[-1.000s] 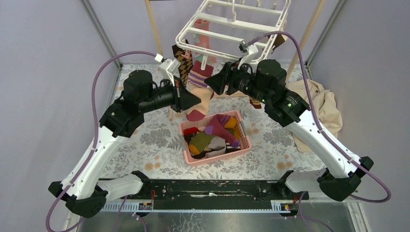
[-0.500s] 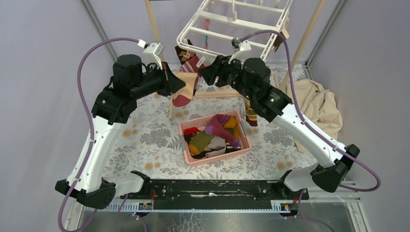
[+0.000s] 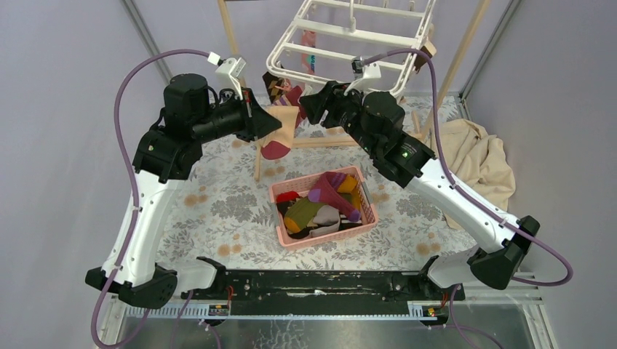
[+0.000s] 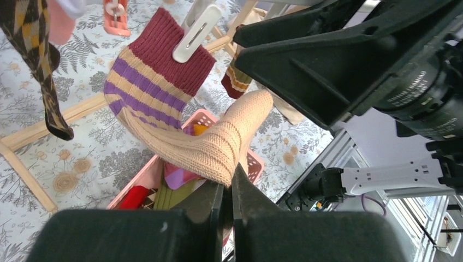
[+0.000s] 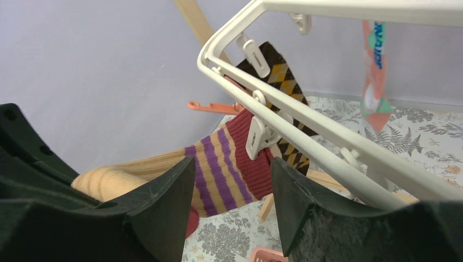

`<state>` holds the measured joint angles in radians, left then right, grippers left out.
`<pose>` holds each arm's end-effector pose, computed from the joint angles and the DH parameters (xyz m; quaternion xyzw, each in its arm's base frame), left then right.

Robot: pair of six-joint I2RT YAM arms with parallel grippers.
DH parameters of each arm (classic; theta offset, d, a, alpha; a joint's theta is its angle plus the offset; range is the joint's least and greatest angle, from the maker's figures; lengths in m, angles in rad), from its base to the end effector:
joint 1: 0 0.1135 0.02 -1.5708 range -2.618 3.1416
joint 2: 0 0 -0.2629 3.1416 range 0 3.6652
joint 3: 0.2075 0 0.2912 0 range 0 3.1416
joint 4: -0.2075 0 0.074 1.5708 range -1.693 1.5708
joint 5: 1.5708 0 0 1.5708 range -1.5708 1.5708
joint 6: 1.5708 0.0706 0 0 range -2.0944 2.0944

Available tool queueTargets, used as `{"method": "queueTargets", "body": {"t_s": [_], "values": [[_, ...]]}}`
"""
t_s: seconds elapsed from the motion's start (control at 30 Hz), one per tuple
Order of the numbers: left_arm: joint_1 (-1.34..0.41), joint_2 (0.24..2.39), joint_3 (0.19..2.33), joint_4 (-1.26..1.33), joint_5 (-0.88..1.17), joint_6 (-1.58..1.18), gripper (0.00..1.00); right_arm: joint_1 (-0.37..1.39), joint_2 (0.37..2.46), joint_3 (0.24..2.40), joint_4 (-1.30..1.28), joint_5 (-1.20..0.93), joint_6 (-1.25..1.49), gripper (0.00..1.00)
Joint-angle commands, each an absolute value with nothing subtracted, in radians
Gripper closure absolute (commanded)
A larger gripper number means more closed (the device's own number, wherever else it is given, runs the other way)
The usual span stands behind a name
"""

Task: Remove the socks clipped to the hanger
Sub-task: Remove the sock from the hanger.

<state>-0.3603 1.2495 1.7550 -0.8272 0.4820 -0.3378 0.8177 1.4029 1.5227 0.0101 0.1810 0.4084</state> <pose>0.2568 -0.1317 0.5102 0.1484 0.7862 -0.3761 0.4674 0.2788 0.2788 0.4849 -0.0670 0.6571 0.3819 0.6464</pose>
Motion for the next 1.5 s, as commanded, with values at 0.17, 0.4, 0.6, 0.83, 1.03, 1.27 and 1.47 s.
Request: {"method": "queueTargets", "body": {"t_s": [0.17,0.4,0.6,0.83,1.03,1.27,1.47], "values": [[-0.351,1.255,1.845,-0.828,0.610,-0.349,0.91,0.826,1.377,1.493,0.153,0.281,0.425,0.38],[-0.350,1.259,1.870,-0.841,0.634,-0.354,0.91,0.827,1.373,1.464,0.186,0.298,0.444,0.38],[-0.348,1.257,1.901,-0.865,0.622,-0.349,0.90,0.826,1.350,1.439,0.190,0.297,0.449,0.37],[-0.345,1.258,1.893,-0.872,0.617,-0.348,0.90,0.825,1.301,1.401,0.181,0.302,0.457,0.36],[-0.341,1.235,1.871,-0.871,0.611,-0.351,0.90,0.815,1.272,1.347,0.222,0.334,0.450,0.36],[-0.339,1.212,1.847,-0.871,0.614,-0.360,0.90,0.723,1.238,1.284,0.285,0.269,0.499,0.40],[-0.337,1.203,1.839,-0.872,0.616,-0.368,0.90,0.670,1.220,1.242,0.348,0.204,0.526,0.40]]}}
